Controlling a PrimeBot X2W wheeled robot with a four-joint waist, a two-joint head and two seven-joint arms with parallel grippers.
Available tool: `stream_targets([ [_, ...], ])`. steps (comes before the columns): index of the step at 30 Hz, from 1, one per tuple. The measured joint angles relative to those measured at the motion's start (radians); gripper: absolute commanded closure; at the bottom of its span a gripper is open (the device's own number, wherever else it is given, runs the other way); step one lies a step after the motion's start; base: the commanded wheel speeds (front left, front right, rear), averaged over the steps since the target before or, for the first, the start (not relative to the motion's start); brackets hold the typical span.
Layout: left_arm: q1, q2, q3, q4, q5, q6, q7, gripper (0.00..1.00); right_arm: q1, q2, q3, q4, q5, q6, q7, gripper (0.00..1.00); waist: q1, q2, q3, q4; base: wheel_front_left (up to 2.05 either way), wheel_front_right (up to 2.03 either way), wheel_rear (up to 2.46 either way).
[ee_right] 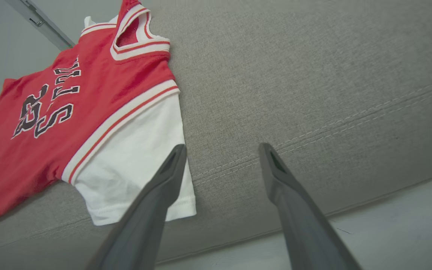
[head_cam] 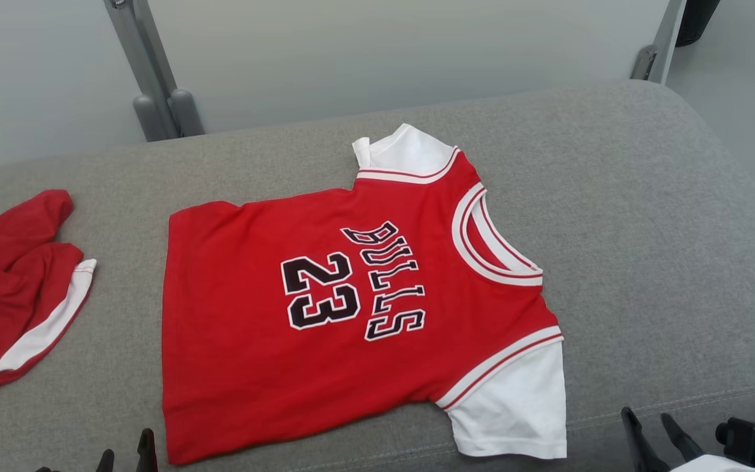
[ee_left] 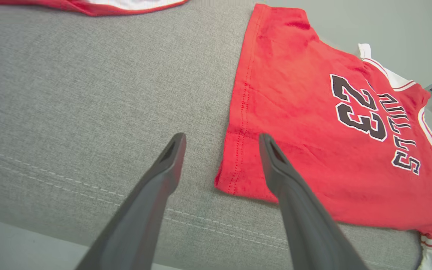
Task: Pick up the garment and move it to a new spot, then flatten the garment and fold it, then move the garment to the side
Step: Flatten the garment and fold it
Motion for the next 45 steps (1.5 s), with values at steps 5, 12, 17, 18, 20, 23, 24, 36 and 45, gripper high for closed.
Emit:
stream_targets([
  [5, 0.033, 0.028, -0.021, -0.027, 0.070, 0.003, -0.013, 0.00, -0.001, -0.038, 0.010, -0.043, -0.100, -0.019, -0.021, 0.00, 0.0000, 0.0000, -0.021, -0.007, 0.00, 0.00, 0.00],
  [12, 0.058, 0.052, -0.037, -0.085, 0.163, 0.009, -0.038, 0.00, -0.007, -0.065, 0.002, -0.129, -0.232, -0.038, -0.034, 0.00, 0.0000, 0.0000, -0.040, -0.016, 0.00, 0.00, 0.00],
  [17, 0.058, 0.079, -0.069, -0.112, 0.261, 0.009, -0.046, 0.00, -0.009, -0.064, -0.001, -0.172, -0.292, -0.042, -0.037, 0.00, 0.0000, 0.0000, -0.049, -0.007, 0.00, 0.00, 0.00],
  [18, 0.058, 0.082, -0.074, -0.116, 0.274, 0.010, -0.046, 0.00, -0.008, -0.064, -0.003, -0.178, -0.301, -0.042, -0.037, 0.00, 0.0000, 0.0000, -0.052, -0.006, 0.00, 0.00, 0.00],
  [20, 0.060, 0.081, -0.080, -0.127, 0.301, 0.014, -0.046, 0.00, -0.008, -0.066, -0.010, -0.188, -0.317, -0.044, -0.037, 0.00, 0.0000, 0.0000, -0.057, -0.002, 0.00, 0.00, 0.00],
  [23, 0.071, 0.080, -0.080, -0.142, 0.309, 0.022, -0.046, 0.00, -0.005, -0.065, -0.015, -0.203, -0.336, -0.050, -0.038, 0.00, 0.0000, 0.0000, -0.064, 0.004, 0.00, 0.00, 0.00],
  [24, 0.078, 0.080, -0.080, -0.147, 0.312, 0.022, -0.046, 0.00, -0.004, -0.065, -0.016, -0.208, -0.345, -0.050, -0.038, 0.00, 0.0000, 0.0000, -0.064, 0.005, 0.00, 0.00, 0.00],
  [36, 0.112, 0.058, -0.041, -0.195, 0.326, 0.034, -0.047, 0.00, 0.022, -0.043, -0.038, -0.242, -0.376, -0.050, -0.038, 0.00, 0.0000, 0.0000, -0.058, 0.022, 0.00, 0.00, 0.00],
  [45, 0.125, 0.042, -0.021, -0.220, 0.344, 0.042, -0.047, 0.00, 0.036, -0.031, -0.039, -0.267, -0.394, -0.050, -0.038, 0.00, 0.0000, 0.0000, -0.054, 0.026, 0.00, 0.00, 0.00],
])
